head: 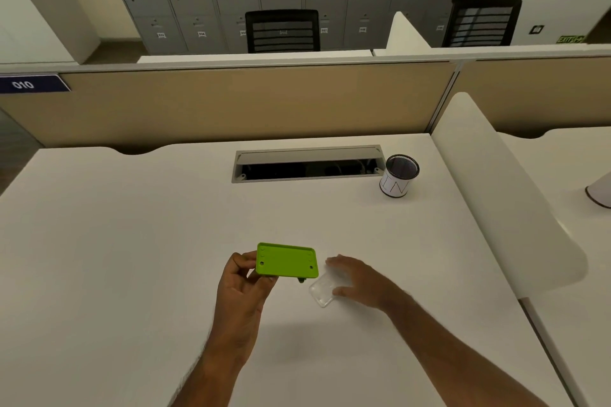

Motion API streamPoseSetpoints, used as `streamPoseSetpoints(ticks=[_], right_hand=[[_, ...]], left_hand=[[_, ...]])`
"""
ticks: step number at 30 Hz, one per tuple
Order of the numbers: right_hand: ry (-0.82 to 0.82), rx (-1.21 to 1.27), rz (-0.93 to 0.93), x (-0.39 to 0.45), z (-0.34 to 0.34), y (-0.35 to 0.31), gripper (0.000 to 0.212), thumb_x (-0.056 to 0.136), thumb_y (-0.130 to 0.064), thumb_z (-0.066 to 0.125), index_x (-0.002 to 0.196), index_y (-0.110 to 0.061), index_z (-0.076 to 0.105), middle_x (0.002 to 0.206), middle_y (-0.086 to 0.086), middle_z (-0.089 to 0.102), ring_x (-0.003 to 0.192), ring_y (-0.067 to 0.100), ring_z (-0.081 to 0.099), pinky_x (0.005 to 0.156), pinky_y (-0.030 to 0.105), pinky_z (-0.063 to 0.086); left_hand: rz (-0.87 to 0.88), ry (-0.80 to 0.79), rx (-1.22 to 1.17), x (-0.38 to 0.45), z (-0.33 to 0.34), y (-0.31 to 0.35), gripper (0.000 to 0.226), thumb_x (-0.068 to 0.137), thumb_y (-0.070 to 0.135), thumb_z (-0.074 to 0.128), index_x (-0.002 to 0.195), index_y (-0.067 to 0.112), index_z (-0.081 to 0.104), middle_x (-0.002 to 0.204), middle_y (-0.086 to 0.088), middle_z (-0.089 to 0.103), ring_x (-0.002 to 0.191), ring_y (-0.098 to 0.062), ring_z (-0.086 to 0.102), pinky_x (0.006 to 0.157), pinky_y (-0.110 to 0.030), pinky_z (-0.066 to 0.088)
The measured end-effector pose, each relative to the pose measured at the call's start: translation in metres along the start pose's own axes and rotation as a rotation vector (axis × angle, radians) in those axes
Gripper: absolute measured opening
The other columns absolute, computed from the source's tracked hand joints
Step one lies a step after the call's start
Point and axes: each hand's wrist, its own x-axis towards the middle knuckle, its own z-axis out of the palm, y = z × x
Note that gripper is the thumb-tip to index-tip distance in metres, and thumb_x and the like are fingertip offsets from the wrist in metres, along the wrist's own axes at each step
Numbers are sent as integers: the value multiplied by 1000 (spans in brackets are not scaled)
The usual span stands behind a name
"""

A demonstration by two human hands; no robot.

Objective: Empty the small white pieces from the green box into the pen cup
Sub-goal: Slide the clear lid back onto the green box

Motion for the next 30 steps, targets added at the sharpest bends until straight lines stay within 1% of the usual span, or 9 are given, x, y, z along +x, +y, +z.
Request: streamPoseSetpoints(ticks=[2,5,11,16,19,22,25,27,30], right_hand=[[-4,-26,-19,-5,2,0,74,91,-38,75,156,-28,40,157,-21,36,149,-2,24,126,27,20],[12,-57,-52,-10,2,-4,69,89,-37,74,151,-30,46,153,-20,43,143,1,32,120,24,27],[76,-120,-28,-26,3,-12,66,77,-55,71,137,-34,55,129,-20,50,122,4,39,103,26,39],[87,-3,74,-39,5,-13,31,77,-47,71,99,-35,54,98,-13,63,93,13,57,84,40,50],[99,57,95,-45,5,-19,17,88,-47,63,89,-34,53,85,-9,65,77,12,58,73,39,49],[138,172,105,-48,2,-33,18,92,-48,60,91,-30,59,84,-6,68,75,12,61,72,43,50],[200,329,70,-48,-5,-57,14,97,-39,63,95,-25,66,87,0,75,78,17,70,76,46,55],[252,447,36,-50,-13,-81,11,101,-32,62,101,-24,69,89,1,78,81,14,73,75,41,57],[303,493,-52,-57,-27,-117,15,106,-27,58,116,-21,68,100,1,79,94,17,75,83,37,58]], left_hand=[[-1,-7,1,-3,-1,0,84,50,48,103,107,7,57,121,-13,71,113,-32,70,115,-59,45],[-7,-8,3,-7,-4,0,79,50,47,102,104,10,59,122,-13,70,113,-31,70,115,-59,44],[-19,2,-1,-13,-12,0,80,50,47,103,104,9,58,121,-12,71,114,-30,70,114,-56,45],[-28,12,3,-19,-19,0,85,48,49,103,106,8,57,121,-12,73,113,-30,72,114,-55,46],[-24,13,-5,-21,-21,-2,89,47,47,104,109,6,56,122,-13,72,114,-32,70,115,-58,44],[-25,3,-5,-22,-22,-2,88,48,47,103,111,6,56,120,-12,72,114,-34,69,116,-59,43],[-33,5,12,-25,-23,-3,85,50,48,103,109,6,58,120,-14,72,116,-36,69,115,-60,44],[-39,12,28,-27,-22,-3,84,50,49,102,108,7,60,118,-14,72,115,-36,70,113,-57,47],[-47,17,31,-29,-22,-3,82,53,49,101,110,6,60,115,-12,74,113,-34,73,107,-49,55]])
